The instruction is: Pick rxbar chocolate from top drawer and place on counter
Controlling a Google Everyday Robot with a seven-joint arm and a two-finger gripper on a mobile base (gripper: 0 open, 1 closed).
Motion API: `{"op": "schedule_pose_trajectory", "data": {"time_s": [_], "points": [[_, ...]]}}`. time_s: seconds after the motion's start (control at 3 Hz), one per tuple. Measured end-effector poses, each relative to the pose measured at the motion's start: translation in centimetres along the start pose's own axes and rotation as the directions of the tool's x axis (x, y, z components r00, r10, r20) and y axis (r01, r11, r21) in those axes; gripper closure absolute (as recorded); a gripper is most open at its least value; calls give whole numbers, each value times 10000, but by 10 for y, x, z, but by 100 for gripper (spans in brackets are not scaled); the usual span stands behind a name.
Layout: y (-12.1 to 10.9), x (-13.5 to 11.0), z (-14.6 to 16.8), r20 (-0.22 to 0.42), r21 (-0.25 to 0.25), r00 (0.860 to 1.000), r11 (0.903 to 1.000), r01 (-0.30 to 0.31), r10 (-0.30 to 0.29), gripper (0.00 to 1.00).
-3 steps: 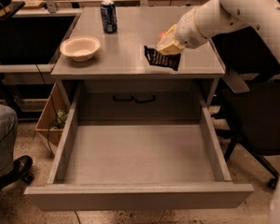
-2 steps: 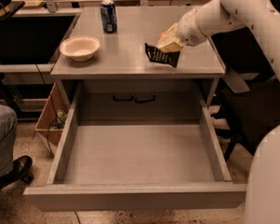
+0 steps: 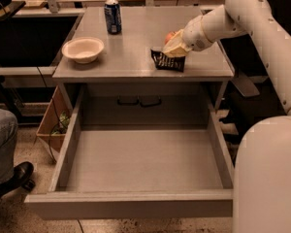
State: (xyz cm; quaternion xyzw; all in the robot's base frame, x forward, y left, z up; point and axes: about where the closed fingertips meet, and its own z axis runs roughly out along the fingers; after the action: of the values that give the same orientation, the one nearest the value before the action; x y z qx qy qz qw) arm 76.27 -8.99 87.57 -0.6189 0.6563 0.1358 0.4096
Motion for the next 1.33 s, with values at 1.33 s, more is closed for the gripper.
{"op": "schedule_pose_trajectory", "data": {"time_s": [1.33], "points": [[-3,1,6,-2,-203,9999,9997,105,-105,0]]}}
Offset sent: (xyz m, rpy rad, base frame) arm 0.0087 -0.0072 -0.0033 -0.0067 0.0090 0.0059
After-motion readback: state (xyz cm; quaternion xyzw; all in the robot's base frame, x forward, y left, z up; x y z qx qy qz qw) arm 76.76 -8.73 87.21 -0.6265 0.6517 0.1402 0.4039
